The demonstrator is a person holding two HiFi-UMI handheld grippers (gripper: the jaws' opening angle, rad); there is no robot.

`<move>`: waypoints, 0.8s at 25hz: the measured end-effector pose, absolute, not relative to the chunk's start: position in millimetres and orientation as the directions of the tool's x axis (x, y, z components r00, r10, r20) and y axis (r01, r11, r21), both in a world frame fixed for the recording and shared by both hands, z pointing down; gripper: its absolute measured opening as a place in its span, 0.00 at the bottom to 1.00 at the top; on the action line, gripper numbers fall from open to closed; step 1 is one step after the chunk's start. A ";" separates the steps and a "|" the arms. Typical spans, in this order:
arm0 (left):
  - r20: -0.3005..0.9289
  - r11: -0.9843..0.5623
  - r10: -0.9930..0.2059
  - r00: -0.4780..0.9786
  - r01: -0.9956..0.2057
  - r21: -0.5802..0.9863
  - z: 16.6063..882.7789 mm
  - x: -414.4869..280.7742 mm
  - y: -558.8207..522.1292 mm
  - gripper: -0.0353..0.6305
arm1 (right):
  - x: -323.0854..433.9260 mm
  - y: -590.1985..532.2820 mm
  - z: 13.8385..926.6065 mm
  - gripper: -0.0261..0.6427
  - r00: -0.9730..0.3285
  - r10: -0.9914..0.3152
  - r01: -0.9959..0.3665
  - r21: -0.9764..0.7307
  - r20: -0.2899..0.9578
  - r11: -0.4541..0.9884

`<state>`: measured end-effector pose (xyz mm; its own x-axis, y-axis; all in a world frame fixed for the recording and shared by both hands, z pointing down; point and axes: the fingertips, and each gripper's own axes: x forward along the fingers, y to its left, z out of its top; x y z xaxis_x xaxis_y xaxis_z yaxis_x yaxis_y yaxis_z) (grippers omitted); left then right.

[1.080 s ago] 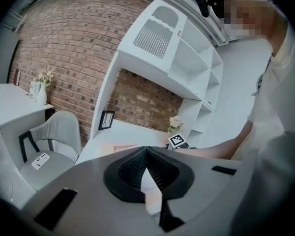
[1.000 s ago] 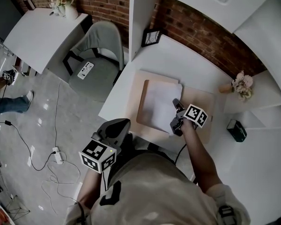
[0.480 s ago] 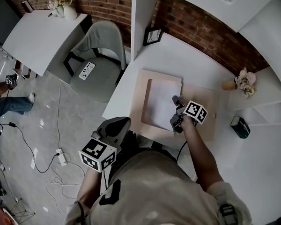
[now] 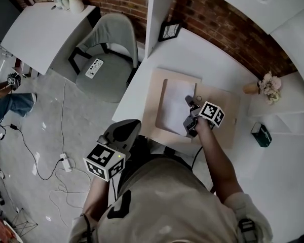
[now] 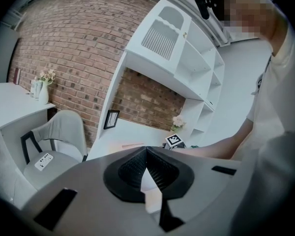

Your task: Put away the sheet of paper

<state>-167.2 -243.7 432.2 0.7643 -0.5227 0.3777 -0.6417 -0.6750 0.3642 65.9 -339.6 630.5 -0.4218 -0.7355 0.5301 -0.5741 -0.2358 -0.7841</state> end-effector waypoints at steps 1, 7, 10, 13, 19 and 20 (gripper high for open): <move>0.379 -0.672 -0.525 0.762 -0.644 0.365 432.6 -168.3 -244.2 0.08 | 63.6 -341.1 630.6 0.08 -0.425 -0.733 -0.576 -0.783 0.531 -0.233; 0.386 -0.662 -0.529 0.756 -0.652 0.370 433.5 -171.9 -248.2 0.08 | 54.0 -349.7 631.4 0.08 -0.430 -0.727 -0.589 -0.776 0.536 -0.224; 0.391 -0.659 -0.530 0.753 -0.655 0.370 434.3 -173.0 -247.9 0.08 | 52.7 -349.1 633.8 0.08 -0.430 -0.725 -0.588 -0.776 0.538 -0.227; 0.394 -0.660 -0.526 0.754 -0.654 0.370 435.9 -171.8 -248.4 0.08 | 52.6 -348.7 635.0 0.08 -0.432 -0.724 -0.586 -0.778 0.537 -0.227; 0.398 -0.668 -0.512 0.761 -0.644 0.372 435.5 -165.4 -248.0 0.08 | 51.8 -347.9 636.6 0.08 -0.436 -0.721 -0.588 -0.777 0.538 -0.224; 0.399 -0.669 -0.511 0.761 -0.644 0.371 435.3 -164.3 -247.8 0.08 | 51.7 -347.8 636.4 0.08 -0.437 -0.721 -0.589 -0.777 0.538 -0.223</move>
<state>-164.3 -247.8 435.3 0.7612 -0.5110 0.3993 -0.6438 -0.6693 0.3709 51.7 -347.8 636.4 -0.4370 -0.7209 0.5379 -0.5889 -0.2228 -0.7769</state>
